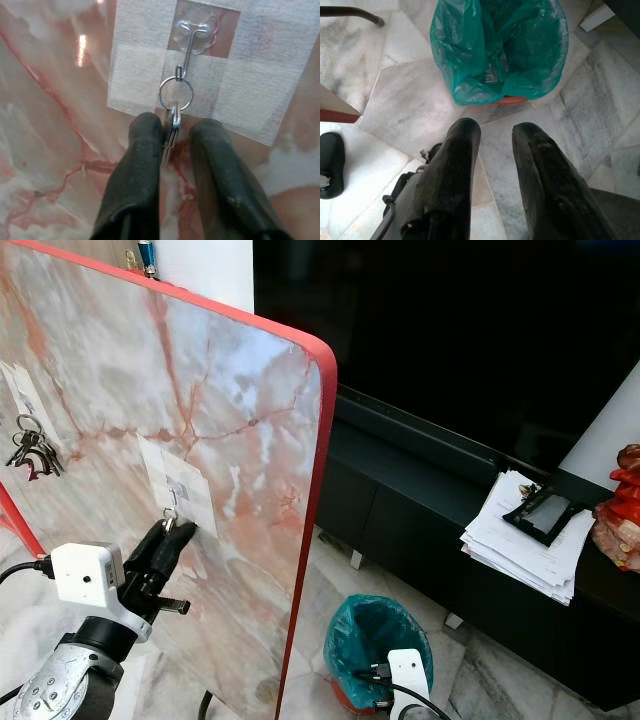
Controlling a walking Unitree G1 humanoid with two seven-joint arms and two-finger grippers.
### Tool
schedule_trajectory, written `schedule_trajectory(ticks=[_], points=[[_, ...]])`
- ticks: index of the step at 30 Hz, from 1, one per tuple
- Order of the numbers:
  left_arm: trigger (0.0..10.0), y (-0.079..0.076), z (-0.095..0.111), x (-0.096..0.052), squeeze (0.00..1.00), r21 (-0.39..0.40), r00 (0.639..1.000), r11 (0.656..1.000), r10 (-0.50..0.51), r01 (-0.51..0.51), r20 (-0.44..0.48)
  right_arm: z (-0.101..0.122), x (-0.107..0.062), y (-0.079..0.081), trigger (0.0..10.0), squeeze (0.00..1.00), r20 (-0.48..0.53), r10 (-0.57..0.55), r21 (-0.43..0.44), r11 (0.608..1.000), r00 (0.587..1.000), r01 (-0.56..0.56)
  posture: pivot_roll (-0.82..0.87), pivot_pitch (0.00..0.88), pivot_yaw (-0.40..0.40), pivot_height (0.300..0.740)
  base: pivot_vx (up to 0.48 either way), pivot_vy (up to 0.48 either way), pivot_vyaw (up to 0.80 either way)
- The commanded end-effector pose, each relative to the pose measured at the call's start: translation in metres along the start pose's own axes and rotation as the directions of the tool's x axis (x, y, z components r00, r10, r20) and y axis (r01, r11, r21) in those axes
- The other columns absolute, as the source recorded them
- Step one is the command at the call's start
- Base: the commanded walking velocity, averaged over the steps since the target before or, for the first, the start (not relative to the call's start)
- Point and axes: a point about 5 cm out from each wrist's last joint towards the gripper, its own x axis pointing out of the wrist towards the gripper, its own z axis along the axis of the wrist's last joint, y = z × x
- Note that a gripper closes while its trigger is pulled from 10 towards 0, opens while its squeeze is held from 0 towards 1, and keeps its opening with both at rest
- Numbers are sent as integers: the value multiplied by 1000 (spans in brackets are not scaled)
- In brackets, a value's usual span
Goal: Hang keys on a hook
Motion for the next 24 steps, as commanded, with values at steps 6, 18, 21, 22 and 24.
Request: schedule_trajectory(ticks=[6,18,21,22,24], points=[[10000,-12,-6,-13,1000,-24,990,993,-115,113,-81,1,0,-5,10000,0,-2,-11,-11,1000,1000,11,126,0,-144,740,0,0,0],[10000,6,-21,-30,0,42,982,999,28,-21,-186,1,0,-5,10000,0,-3,-19,2,1000,1000,19,142,0,-148,740,0,0,0],[10000,22,-41,-36,0,55,961,996,88,-76,-262,1,0,-5,10000,0,-4,-21,6,1000,1000,21,143,0,-147,740,0,0,0],[10000,24,-43,-37,0,49,959,995,95,-85,-266,1,0,-5,10000,0,-4,-21,7,1000,1000,21,139,0,-146,740,0,0,0],[10000,41,-63,-49,0,35,921,985,173,-171,-350,1,0,-4,10000,0,-4,-23,11,1000,1000,23,133,0,-140,740,0,0,0]])
